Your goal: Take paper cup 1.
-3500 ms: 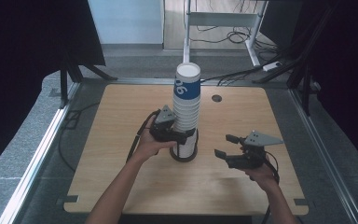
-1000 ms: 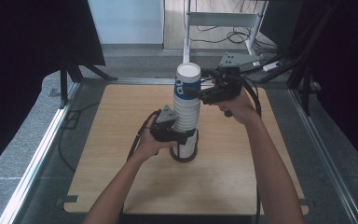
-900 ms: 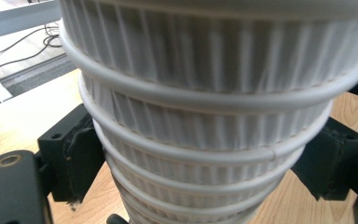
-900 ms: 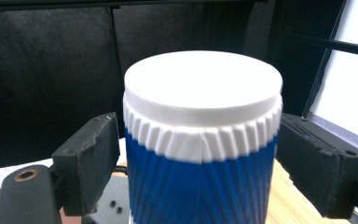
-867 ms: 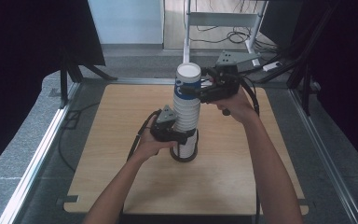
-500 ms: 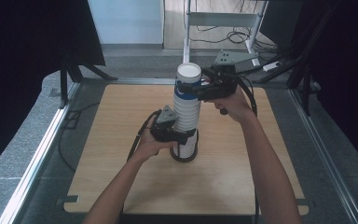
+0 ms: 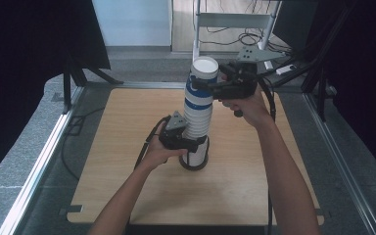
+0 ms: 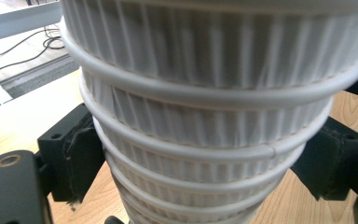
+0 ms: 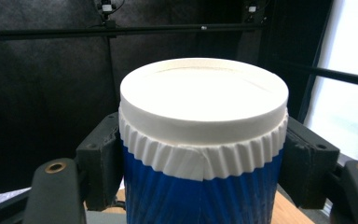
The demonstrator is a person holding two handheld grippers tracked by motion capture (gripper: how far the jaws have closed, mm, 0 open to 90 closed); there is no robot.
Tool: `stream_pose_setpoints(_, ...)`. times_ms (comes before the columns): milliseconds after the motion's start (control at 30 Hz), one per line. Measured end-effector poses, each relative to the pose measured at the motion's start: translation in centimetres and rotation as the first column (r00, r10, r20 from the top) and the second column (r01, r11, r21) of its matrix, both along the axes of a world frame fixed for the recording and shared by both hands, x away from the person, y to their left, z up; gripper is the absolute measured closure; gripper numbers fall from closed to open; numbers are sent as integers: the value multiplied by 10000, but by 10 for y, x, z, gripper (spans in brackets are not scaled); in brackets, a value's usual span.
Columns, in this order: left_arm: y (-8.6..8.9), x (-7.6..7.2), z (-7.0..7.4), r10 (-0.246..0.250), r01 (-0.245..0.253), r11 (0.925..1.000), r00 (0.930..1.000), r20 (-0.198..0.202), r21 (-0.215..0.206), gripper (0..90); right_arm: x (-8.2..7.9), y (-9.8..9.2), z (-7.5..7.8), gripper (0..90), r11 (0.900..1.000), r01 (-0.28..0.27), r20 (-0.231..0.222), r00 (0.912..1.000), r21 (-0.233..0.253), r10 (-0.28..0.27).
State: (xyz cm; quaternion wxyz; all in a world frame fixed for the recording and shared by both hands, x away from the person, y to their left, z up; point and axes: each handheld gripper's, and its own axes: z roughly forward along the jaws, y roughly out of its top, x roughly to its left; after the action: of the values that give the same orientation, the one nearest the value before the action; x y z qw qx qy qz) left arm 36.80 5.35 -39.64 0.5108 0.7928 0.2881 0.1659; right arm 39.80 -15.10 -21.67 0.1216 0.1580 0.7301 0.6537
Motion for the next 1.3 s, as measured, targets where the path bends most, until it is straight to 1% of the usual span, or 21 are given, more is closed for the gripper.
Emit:
stream_pose_setpoints(133,0,0,0,-15,15,10000,10000,1,-11,131,-3,-2,4,266,10000,77,136,9999,45,-78)
stream_pose_setpoints(167,0,0,0,-17,17,10000,10000,27,17,131,-4,-3,7,266,9999,133,220,9997,50,-134)
stream_pose_setpoints(200,0,0,0,-51,51,10000,10000,37,83,131,-5,-4,8,267,9999,131,246,9996,77,-133)
stream_pose_setpoints(267,0,0,0,-48,47,10000,10000,31,68,131,-6,-5,10,267,9998,160,265,9995,144,-164)
stream_pose_setpoints(300,0,0,0,-36,36,10000,10000,-19,36,131,-7,-8,14,267,9993,221,330,9992,305,-231)
stream_pose_setpoints(367,1,1,0,-48,48,10000,10000,-32,55,131,-10,-11,19,268,9986,259,410,9988,454,-277)
stream_pose_setpoints(400,1,1,0,-48,48,10000,10000,-32,55,131,-10,-11,19,268,9986,259,410,9988,454,-277)
stream_pose_setpoints(433,1,1,0,-59,59,10000,10000,-81,15,131,-12,-15,23,269,9979,301,415,9986,578,-325)
stream_pose_setpoints(500,1,1,0,-59,59,10000,10000,-50,41,131,-13,-16,25,269,9978,345,431,9984,566,-369)
stream_pose_setpoints(667,1,1,-1,-43,43,10000,10000,-3,18,131,-21,-27,35,269,9960,586,618,9961,682,-628)
stream_pose_setpoints(733,1,1,-1,-42,42,10000,10000,-27,-3,131,-24,-30,37,269,9960,629,634,9957,633,-669)
stream_pose_setpoints(967,1,0,0,-21,21,10000,10000,-12,26,131,-31,-38,37,269,9957,647,732,9949,658,-695)
stream_pose_setpoints(1200,1,0,0,-12,12,10000,10000,-21,41,130,-38,-49,31,269,9963,645,806,9944,567,-690)
stream_pose_setpoints(1300,1,0,0,-4,4,10000,10000,-23,35,130,-41,-57,27,269,9956,690,772,9943,635,-738)
